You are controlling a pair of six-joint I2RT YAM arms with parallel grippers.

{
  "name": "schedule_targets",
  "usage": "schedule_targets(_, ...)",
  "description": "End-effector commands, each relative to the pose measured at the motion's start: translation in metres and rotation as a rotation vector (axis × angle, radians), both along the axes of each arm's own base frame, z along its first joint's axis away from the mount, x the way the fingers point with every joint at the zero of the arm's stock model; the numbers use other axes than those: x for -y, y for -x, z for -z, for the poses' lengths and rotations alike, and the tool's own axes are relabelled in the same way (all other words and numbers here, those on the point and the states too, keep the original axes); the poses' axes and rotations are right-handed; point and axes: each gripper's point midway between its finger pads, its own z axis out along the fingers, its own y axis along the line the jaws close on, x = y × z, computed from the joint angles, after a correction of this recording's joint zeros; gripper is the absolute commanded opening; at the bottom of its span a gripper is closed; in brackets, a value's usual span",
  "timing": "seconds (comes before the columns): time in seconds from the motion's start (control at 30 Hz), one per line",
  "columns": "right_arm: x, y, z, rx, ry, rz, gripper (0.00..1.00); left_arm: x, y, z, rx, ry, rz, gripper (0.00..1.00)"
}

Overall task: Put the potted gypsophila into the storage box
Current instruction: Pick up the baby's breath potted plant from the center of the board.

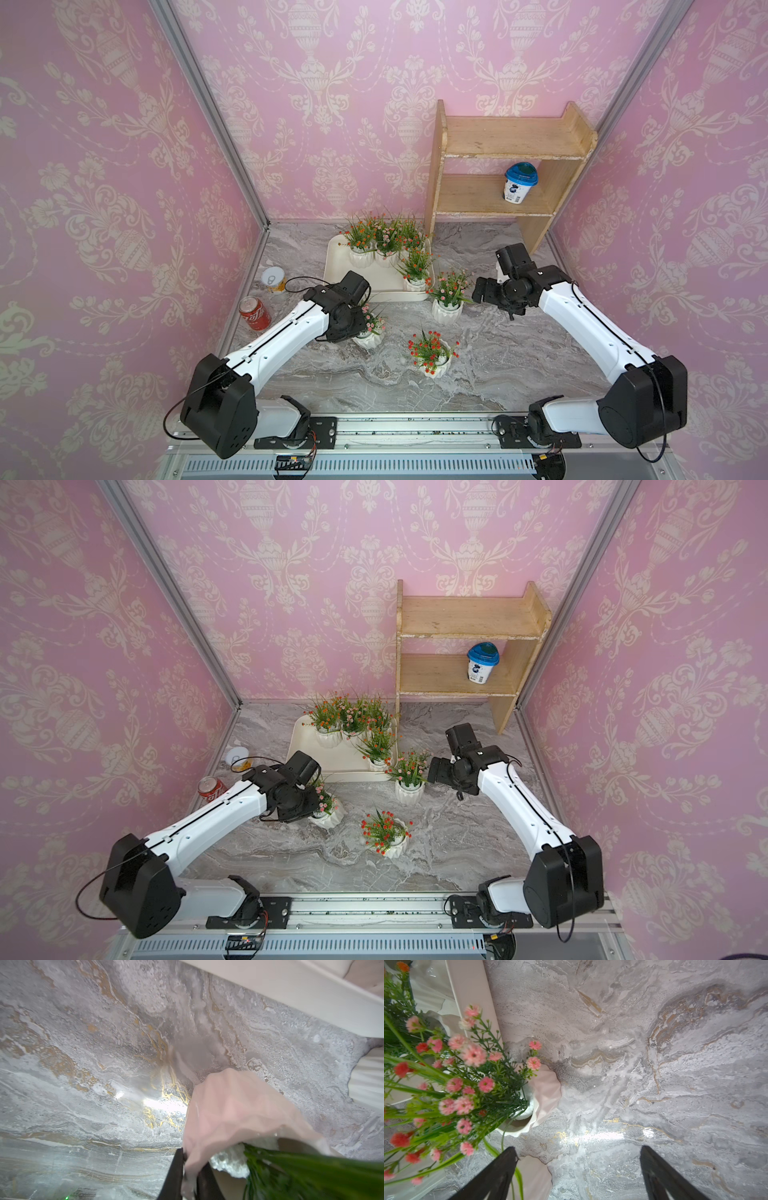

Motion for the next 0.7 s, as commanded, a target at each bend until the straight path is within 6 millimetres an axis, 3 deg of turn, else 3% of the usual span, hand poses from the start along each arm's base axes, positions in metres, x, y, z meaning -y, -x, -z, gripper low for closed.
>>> schedule_targets(0.0, 0.003, 0.008, -0.004, 0.000, -0.003, -0.007, 0.95, -0.014, -0.010, -0.031, 0.068, -0.037, 0.037, 0.00)
schedule_targets(0.2, 0.004, 0.009, -0.006, 0.003, -0.005, -0.004, 0.95, -0.031, -0.034, -0.070, 0.121, -0.107, 0.079, 0.00)
schedule_targets(0.37, 0.005, 0.009, -0.005, 0.001, -0.003, -0.004, 0.95, -0.035, -0.064, -0.100, 0.189, -0.133, 0.101, 0.00)
schedule_targets(0.67, 0.008, 0.008, -0.005, -0.005, 0.005, -0.003, 0.95, -0.013, -0.119, -0.103, 0.207, -0.109, 0.136, 0.00)
